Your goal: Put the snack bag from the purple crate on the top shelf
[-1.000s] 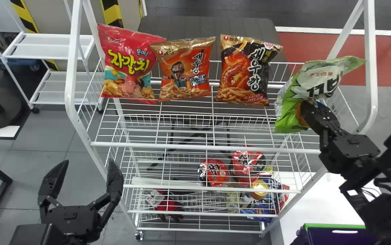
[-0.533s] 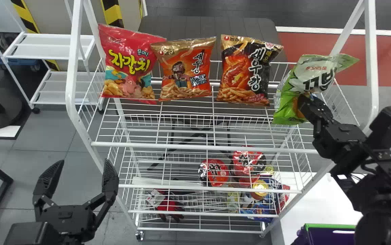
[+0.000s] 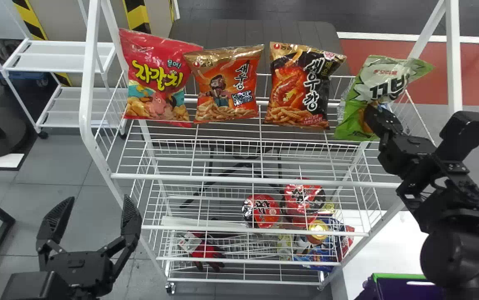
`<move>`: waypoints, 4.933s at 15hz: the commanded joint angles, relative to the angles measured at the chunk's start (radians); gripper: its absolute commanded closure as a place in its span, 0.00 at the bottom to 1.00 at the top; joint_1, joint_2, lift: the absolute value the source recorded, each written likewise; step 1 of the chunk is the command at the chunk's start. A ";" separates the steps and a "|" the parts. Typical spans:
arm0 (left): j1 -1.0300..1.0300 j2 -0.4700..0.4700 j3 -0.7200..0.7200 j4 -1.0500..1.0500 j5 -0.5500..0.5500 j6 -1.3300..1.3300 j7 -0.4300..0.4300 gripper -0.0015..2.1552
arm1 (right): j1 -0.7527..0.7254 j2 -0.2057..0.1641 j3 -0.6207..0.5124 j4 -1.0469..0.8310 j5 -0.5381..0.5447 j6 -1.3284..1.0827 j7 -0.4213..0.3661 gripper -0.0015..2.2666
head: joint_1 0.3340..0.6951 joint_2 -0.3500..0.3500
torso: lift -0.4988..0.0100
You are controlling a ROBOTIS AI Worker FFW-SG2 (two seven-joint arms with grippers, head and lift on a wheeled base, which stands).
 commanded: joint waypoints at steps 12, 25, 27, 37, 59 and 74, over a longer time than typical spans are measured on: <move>-0.007 0.000 0.014 0.023 0.010 -0.006 -0.003 0.06 | -0.118 0.001 -0.063 0.193 -0.012 -0.067 -0.014 0.99 | 1.00 0.39 | 0.98; -0.041 -0.001 0.035 0.061 0.044 -0.003 -0.020 0.06 | -0.205 0.001 -0.031 0.317 0.008 -0.116 -0.051 0.04 | 1.00 0.43 | 0.98; -0.049 -0.003 0.035 0.068 0.047 0.000 -0.022 0.06 | -0.207 0.001 -0.031 0.317 0.007 -0.113 -0.049 0.00 | 1.00 0.44 | 0.98; -0.052 -0.006 0.032 0.071 0.048 0.000 -0.023 0.06 | -0.118 0.001 0.024 0.191 0.005 -0.098 -0.049 0.02 | 1.00 0.46 | 0.98; 0.036 -0.029 0.017 -0.084 -0.048 0.111 -0.015 0.06 | 0.605 0.001 0.266 -0.329 0.177 -0.371 -0.178 0.02 | 1.00 0.64 | 0.98; 0.060 -0.024 0.011 -0.103 -0.057 0.108 -0.008 0.06 | 0.615 0.001 0.308 -0.324 0.199 -0.352 -0.198 0.03 | 1.00 0.68 | 0.98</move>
